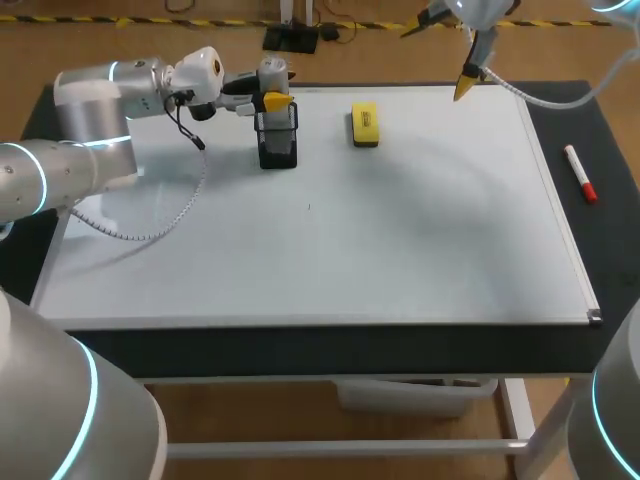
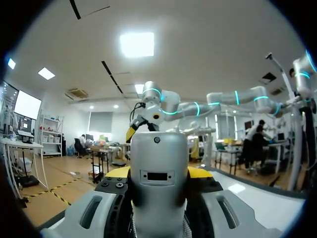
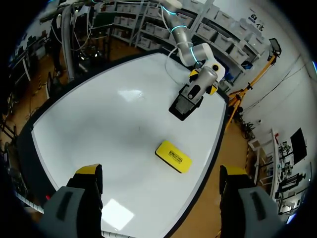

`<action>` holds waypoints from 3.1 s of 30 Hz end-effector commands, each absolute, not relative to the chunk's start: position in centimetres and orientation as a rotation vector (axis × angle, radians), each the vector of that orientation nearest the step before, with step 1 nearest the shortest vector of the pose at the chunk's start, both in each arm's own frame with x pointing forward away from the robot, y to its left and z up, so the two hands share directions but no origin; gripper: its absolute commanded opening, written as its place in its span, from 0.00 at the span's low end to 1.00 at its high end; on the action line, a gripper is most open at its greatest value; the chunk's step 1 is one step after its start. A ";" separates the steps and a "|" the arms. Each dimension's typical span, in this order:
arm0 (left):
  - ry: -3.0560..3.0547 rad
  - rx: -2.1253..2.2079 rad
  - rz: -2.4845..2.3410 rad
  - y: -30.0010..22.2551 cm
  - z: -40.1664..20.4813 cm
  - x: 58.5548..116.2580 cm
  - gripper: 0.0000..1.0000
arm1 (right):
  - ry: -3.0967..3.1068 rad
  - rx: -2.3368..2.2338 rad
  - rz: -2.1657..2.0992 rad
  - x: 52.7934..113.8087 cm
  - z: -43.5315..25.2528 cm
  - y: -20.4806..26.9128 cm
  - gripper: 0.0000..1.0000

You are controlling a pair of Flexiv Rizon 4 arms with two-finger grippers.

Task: Pick up the inspection probe, press it on each red-marked spot on the whiteboard one by one, put down the probe, pick up the eraser, and wipe off all the red marks.

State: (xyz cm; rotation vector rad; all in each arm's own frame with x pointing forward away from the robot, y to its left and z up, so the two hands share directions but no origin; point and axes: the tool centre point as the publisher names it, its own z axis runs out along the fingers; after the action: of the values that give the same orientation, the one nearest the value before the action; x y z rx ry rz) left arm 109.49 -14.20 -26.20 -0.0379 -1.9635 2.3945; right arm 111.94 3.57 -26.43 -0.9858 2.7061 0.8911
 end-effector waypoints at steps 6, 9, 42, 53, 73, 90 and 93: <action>-1.951 -0.067 2.368 -14.3 -27.0 110.2 0.00 | 2.709 -0.991 0.884 112.0 -26.3 3.5 1.00; -1.953 -0.065 2.361 -14.4 -27.2 110.2 0.00 | 2.709 -0.991 0.884 112.0 -26.3 3.5 1.00; -2.434 -0.079 2.147 -12.4 -25.0 109.9 1.00 | 2.709 -0.991 0.884 112.0 -26.3 3.5 1.00; -2.756 -0.109 1.879 -11.2 -24.3 109.3 1.00 | 2.709 -0.991 0.884 112.0 -26.3 3.5 1.00; -3.159 -0.143 1.528 -9.0 -22.3 107.8 1.00 | 2.709 -0.991 0.884 112.0 -26.3 3.5 1.00; -3.422 -0.203 1.280 -7.7 -21.3 106.2 1.00 | 2.709 -0.991 0.884 112.0 -26.3 3.5 1.00; -3.422 -0.203 1.280 -7.7 -21.3 106.2 1.00 | 2.709 -0.991 0.884 112.0 -26.3 3.5 1.00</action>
State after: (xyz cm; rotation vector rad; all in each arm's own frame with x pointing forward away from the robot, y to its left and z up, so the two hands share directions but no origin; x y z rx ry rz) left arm 106.67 -7.55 -21.33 -0.2841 -3.2941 1.4647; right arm 111.94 3.58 -26.45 -0.9856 2.7059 0.8910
